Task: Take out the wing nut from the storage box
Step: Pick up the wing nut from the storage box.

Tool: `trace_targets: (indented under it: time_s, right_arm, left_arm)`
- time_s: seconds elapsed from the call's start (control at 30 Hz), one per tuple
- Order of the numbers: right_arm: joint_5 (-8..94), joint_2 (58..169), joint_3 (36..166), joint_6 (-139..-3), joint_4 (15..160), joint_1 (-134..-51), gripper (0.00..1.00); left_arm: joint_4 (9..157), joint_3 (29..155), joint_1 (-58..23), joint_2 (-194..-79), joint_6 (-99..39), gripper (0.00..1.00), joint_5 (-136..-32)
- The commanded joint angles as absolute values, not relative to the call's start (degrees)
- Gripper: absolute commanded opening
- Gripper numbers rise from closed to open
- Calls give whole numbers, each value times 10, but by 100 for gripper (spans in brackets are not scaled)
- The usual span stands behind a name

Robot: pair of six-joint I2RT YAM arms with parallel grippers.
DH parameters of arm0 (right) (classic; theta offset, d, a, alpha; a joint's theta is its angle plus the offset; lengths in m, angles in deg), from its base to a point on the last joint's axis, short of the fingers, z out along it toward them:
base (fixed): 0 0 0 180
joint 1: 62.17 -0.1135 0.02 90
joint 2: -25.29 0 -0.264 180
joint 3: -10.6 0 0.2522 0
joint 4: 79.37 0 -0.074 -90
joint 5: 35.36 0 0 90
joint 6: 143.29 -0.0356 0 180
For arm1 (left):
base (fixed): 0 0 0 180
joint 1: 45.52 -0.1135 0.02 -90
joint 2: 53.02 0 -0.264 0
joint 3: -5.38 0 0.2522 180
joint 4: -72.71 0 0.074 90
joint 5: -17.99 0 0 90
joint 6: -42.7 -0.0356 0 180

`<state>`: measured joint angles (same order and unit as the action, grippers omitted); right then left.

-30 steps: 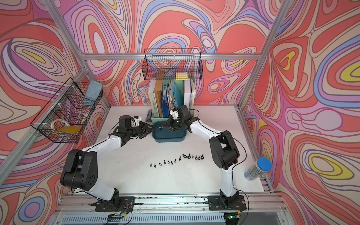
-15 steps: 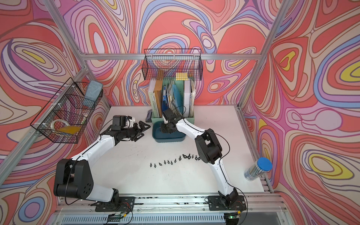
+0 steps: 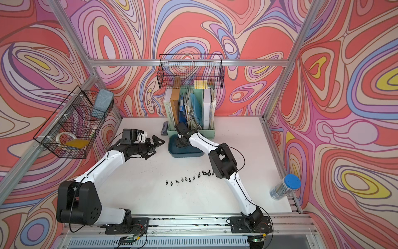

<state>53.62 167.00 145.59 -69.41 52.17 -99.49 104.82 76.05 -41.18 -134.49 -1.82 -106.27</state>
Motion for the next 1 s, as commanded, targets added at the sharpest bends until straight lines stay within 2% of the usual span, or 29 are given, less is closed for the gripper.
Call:
trace_targets:
  time_s: [0.0,0.43,0.53,0.6,0.8,0.97]
  right_arm:
    - [544,1693,1478,-683,529,-999,27]
    - [533,1730,1503,-696,551,-998,23]
    - [536,1733,1504,-696,548,-998,19]
    - [540,1730,1496,-696,552,-998,13]
    - [529,1699,1461,-700,579,-998,0]
    - [519,1661,1424,-711,600,-998,0]
  left_arm:
    - [1067,771,-418,-1331,-32,99,-1058]
    - [1074,769,-424,-1332,-35,99,-1060]
    - [1074,769,-424,-1332,-35,99,-1061]
    - [1073,768,-424,-1332,-35,99,-1061]
    - [1072,768,-425,-1334,-35,99,-1059]
    - [1074,769,-424,-1332,-34,99,-1053]
